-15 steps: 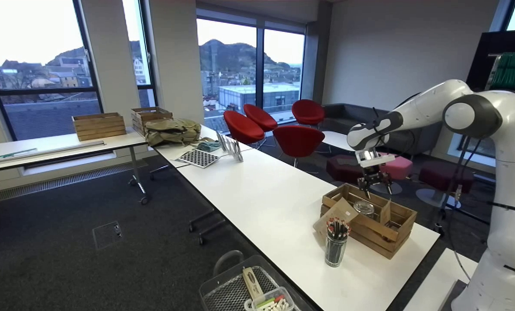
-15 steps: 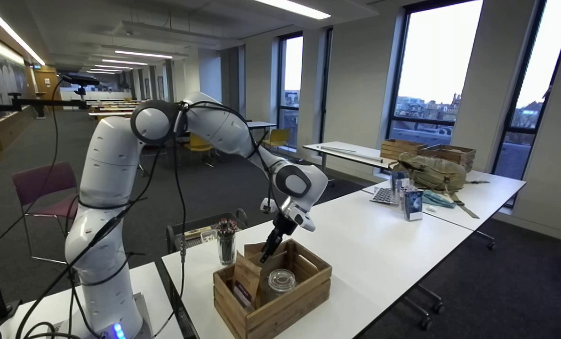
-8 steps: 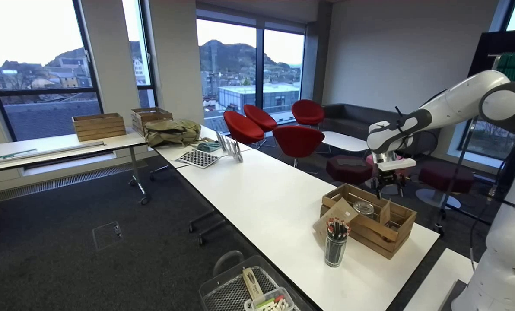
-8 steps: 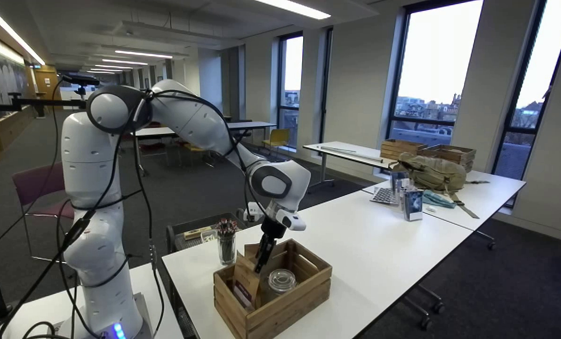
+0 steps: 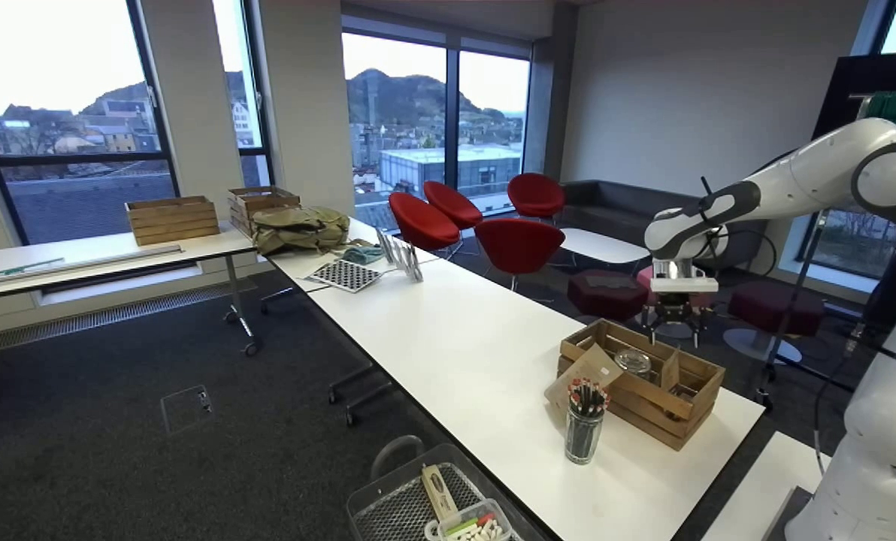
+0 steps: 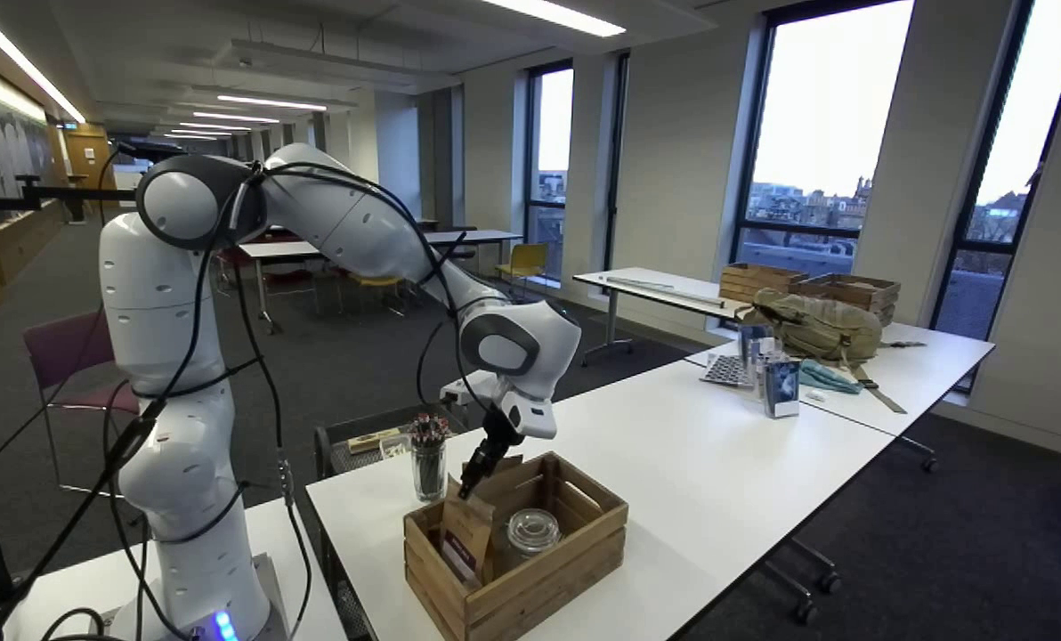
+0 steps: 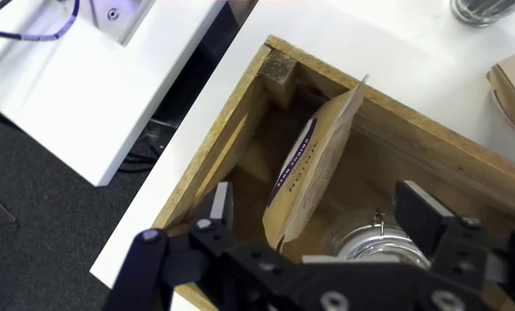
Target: Remove the brown bags from the box then put them back inside
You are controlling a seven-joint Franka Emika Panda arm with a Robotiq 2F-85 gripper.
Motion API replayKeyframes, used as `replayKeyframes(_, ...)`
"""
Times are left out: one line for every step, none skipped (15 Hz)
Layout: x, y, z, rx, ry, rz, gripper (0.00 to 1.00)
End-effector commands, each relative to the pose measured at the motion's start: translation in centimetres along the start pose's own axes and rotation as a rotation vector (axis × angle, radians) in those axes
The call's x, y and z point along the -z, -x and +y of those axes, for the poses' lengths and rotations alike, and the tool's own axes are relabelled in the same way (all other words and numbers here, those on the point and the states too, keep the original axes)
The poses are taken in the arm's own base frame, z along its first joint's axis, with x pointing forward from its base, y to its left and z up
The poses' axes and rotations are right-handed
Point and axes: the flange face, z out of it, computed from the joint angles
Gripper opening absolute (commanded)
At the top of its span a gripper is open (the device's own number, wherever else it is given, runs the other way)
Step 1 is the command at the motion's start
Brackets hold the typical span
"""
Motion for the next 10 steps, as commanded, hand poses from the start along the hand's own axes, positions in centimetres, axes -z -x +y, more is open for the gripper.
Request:
replayKeyframes(0.3, -0.2, 1.4, -0.166, -0.095, -0.046, 1.0)
replayKeyframes(0.3, -0.6, 1.7, -0.212, -0.115, -0.052, 1.0)
replayKeyframes(0.4, -0.9, 2.2, -0.262, -0.128, -0.029, 1.0)
replayKeyframes(0.4, -1.4, 2.7, -0.305, -0.141, -0.005, 1.0)
replayKeyframes(0.3, -2.0, 3.0, -0.355, -0.15, 0.008, 1.0)
replayKeyframes(0.1, -2.5, 3.2, -0.406, -0.156, 0.022, 1.0)
replayKeyframes(-0.1, -2.9, 3.3, -0.459, -0.166, 0.03, 1.0)
replayKeyframes(-0.4, -3.1, 3.3, -0.513, -0.17, 0.034, 1.0)
replayKeyframes(-0.7, -3.2, 3.3, -0.554, -0.171, 0.033, 1.0)
replayKeyframes(-1.0, -3.2, 3.1, -0.581, -0.168, 0.029, 1.0)
